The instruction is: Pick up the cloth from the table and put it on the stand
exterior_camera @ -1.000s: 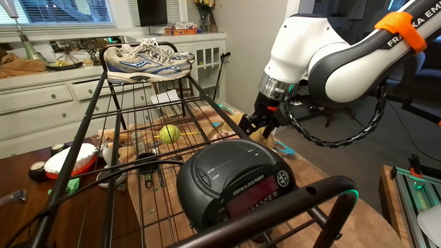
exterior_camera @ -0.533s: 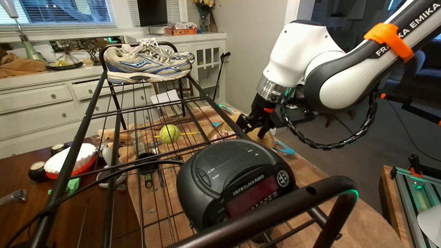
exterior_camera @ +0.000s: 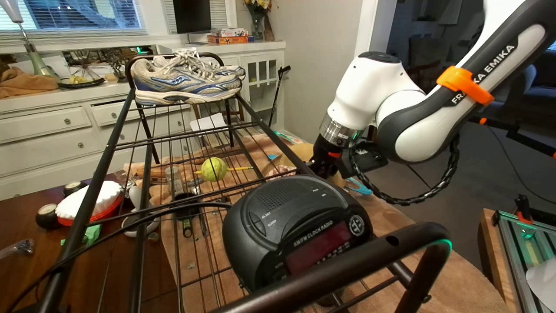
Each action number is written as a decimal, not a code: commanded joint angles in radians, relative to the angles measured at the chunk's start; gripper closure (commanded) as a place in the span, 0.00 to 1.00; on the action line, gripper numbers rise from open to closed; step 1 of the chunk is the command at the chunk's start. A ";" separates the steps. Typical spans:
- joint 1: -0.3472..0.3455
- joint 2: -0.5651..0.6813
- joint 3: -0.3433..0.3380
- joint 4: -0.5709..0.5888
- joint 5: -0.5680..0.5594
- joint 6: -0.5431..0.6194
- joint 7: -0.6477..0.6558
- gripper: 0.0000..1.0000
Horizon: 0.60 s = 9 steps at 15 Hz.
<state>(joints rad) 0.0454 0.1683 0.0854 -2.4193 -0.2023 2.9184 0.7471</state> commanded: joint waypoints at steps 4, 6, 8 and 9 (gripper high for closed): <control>0.030 0.051 -0.034 0.054 -0.054 0.020 0.064 0.94; 0.027 0.040 -0.025 0.062 -0.037 0.011 0.059 1.00; 0.024 0.023 -0.022 0.069 -0.028 0.003 0.059 0.98; 0.023 0.015 -0.023 0.073 -0.026 -0.004 0.061 0.98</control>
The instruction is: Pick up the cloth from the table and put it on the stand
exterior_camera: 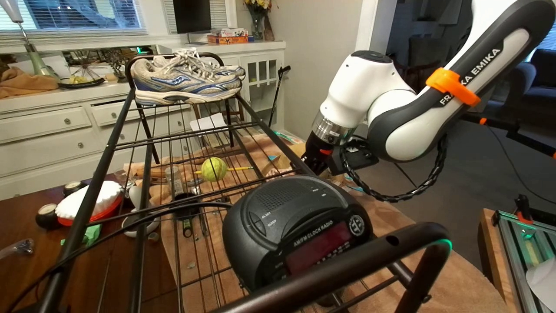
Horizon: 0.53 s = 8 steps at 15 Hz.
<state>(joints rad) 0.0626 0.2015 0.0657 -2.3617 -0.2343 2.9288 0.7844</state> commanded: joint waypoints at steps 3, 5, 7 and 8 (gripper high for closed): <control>-0.012 -0.050 0.002 0.015 0.037 -0.028 0.019 0.98; -0.033 -0.087 0.010 0.003 0.079 -0.037 0.008 0.98; -0.055 -0.128 0.021 -0.001 0.150 -0.045 -0.017 0.98; -0.063 -0.151 0.023 0.002 0.186 -0.051 -0.028 0.98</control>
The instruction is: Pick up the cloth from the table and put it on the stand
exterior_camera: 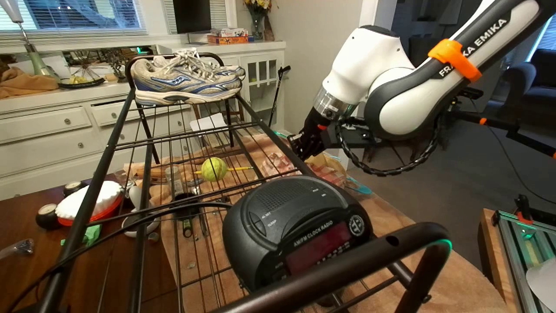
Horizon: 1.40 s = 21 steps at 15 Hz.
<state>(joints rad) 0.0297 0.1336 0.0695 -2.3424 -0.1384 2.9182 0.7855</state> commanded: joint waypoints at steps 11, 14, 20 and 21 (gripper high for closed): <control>-0.031 -0.290 -0.018 0.060 0.201 -0.033 -0.032 0.98; -0.021 -0.313 -0.010 0.102 0.192 -0.025 -0.031 0.98; 0.012 -0.335 0.014 0.219 0.189 0.003 -0.035 0.98; 0.022 -0.335 0.015 0.239 0.197 0.005 -0.036 0.98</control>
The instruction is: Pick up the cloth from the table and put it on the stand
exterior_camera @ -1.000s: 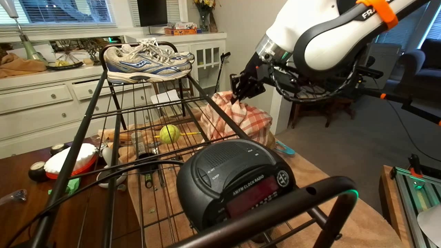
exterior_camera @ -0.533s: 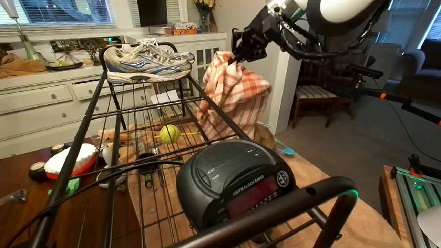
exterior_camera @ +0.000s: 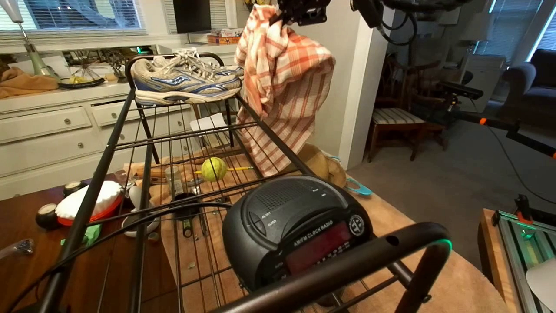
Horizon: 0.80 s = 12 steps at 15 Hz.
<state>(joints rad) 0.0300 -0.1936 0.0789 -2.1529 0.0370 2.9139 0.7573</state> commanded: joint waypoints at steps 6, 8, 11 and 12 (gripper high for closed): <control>0.146 0.018 0.007 0.146 0.156 0.059 -0.124 0.98; 0.232 0.054 -0.008 0.186 0.273 0.071 -0.226 0.98; 0.394 0.121 -0.053 0.271 0.519 0.023 -0.438 0.98; 0.432 0.149 -0.063 0.307 0.602 0.003 -0.517 0.98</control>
<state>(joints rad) 0.3359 -0.1334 0.0677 -1.9588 0.4441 2.9533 0.4236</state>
